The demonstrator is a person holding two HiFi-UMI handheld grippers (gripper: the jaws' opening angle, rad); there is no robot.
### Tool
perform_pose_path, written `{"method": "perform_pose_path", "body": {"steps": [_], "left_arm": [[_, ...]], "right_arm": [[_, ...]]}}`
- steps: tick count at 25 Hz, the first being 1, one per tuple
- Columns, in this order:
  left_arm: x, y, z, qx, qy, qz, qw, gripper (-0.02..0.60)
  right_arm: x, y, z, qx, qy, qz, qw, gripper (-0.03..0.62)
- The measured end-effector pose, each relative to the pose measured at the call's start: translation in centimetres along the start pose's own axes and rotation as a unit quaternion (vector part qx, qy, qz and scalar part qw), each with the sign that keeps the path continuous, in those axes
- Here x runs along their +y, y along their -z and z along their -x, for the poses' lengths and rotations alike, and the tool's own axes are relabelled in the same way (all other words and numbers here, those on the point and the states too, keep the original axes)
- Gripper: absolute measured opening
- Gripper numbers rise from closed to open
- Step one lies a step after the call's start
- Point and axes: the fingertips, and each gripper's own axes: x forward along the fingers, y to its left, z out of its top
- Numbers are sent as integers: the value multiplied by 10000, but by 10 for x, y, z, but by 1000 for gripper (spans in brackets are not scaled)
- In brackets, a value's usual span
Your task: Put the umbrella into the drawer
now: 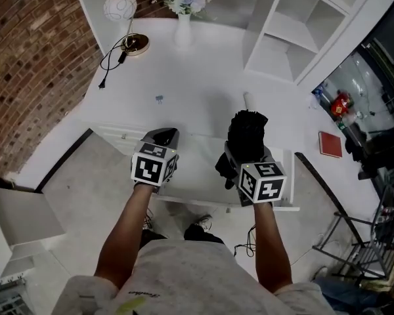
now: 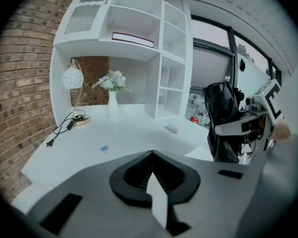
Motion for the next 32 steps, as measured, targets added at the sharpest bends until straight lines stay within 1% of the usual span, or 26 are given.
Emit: {"method": "perform_pose_path", "body": {"steps": [7,12,15,20,26,32], "left_arm": [[15,17,14,-9,-392,264,9989,-3],[19,32,19,25,-526,408,9978,-3],[25,41,22,46,-598,506,9969,-3],[29,57,24,98,-671,682,9954,-3],[30,72,23,82,-730,736,9946,-3],[30,86,26,73,-788,832,9934,-3]], "right_arm": [[7,12,-14,242,-368,288,9986,253],[13,23,-20,462,-609,544,9956,253],[18,30,-26,678,-748,824,9915,253],[27,50,-33,1136,-1008,1365,9789,253],[39,75,-42,1608,-1290,1764,9625,253],[47,103,-50,2165,-1501,2192,9395,253]]}}
